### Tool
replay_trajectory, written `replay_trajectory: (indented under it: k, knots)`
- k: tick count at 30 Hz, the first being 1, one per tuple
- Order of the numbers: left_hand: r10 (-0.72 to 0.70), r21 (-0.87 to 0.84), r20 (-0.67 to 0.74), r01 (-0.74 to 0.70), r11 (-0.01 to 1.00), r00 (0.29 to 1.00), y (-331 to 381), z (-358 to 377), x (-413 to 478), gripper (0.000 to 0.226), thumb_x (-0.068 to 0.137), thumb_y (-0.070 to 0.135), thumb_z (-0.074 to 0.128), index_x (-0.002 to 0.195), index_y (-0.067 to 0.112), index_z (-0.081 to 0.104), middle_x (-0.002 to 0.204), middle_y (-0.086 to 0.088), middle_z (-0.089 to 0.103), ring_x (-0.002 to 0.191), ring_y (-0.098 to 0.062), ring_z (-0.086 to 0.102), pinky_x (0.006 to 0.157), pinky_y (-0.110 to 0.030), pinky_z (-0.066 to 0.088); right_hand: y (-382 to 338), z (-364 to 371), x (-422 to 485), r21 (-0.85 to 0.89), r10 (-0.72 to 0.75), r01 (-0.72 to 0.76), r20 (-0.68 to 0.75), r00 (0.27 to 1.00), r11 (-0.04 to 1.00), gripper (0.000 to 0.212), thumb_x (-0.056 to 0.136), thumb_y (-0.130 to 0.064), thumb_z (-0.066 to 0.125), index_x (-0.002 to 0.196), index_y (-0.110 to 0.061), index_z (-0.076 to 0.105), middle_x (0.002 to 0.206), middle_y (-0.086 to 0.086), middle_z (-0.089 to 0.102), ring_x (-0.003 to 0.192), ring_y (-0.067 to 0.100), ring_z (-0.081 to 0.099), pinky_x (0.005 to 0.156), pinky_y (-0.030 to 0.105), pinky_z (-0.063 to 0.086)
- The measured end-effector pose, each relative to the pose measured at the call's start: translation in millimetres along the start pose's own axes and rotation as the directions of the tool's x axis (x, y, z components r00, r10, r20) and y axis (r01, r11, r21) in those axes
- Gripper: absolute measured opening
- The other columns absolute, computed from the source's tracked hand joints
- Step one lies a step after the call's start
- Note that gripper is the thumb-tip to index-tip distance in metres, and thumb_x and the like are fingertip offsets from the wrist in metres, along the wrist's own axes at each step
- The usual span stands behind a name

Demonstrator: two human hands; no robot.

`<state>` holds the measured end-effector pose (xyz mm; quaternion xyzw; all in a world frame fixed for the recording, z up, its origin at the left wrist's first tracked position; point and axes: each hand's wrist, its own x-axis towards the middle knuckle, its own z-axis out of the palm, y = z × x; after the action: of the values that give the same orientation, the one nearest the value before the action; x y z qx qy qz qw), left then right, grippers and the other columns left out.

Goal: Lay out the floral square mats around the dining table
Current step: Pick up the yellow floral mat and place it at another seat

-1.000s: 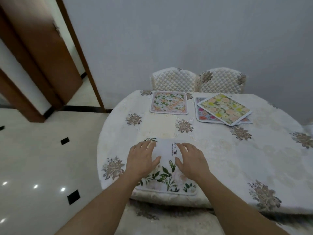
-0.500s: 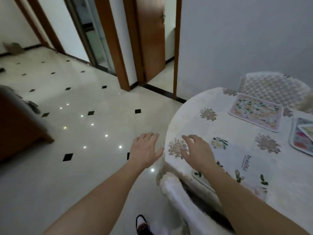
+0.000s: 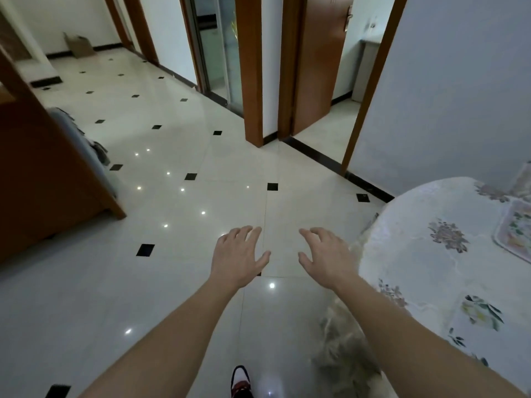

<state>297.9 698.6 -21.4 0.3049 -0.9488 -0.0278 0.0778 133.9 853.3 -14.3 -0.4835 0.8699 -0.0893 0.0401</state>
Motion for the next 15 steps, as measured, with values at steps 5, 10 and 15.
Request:
replay_trajectory:
  k: [5, 10, 15]
  knots:
    - [0.023, 0.004, -0.003, -0.023, 1.000, 1.000, -65.8, 6.1, 70.6, 0.073, 0.085, 0.065, 0.025, 0.139, 0.023, 0.048, 0.136, 0.000, 0.056, 0.123, -0.023, 0.052, 0.097, -0.040, 0.043, -25.2, 5.7, 83.3, -0.016, 0.038, -0.038, -0.008, 0.999, 0.999, 0.057, 0.094, -0.045, 0.045, 0.147, -0.026, 0.035, 0.145, 0.006, 0.044, 0.133, 0.025, 0.041, 0.109, 0.039, 0.032]
    - [0.068, -0.019, 0.002, -0.068, 0.998, 0.998, -98.0, 13.0, 133.4, 0.072, 0.084, 0.064, 0.028, 0.136, 0.021, 0.052, 0.131, -0.002, 0.060, 0.117, -0.025, 0.056, 0.092, -0.042, 0.047, -26.8, 7.2, 135.0, -0.022, 0.108, -0.108, 0.012, 0.994, 0.994, 0.058, 0.094, -0.047, 0.043, 0.148, -0.028, 0.032, 0.147, 0.005, 0.042, 0.135, 0.024, 0.039, 0.111, 0.040, 0.030]
    - [0.129, -0.036, 0.015, -0.129, 0.991, 0.991, -97.1, 22.5, 197.8, 0.064, 0.087, 0.061, 0.040, 0.136, 0.021, 0.052, 0.131, -0.002, 0.060, 0.117, -0.025, 0.056, 0.092, -0.042, 0.047, -1.4, 6.4, 182.9, -0.030, 0.184, -0.183, 0.021, 0.983, 0.983, 0.057, 0.094, -0.048, 0.042, 0.147, -0.029, 0.032, 0.146, 0.004, 0.043, 0.134, 0.023, 0.039, 0.110, 0.040, 0.031]
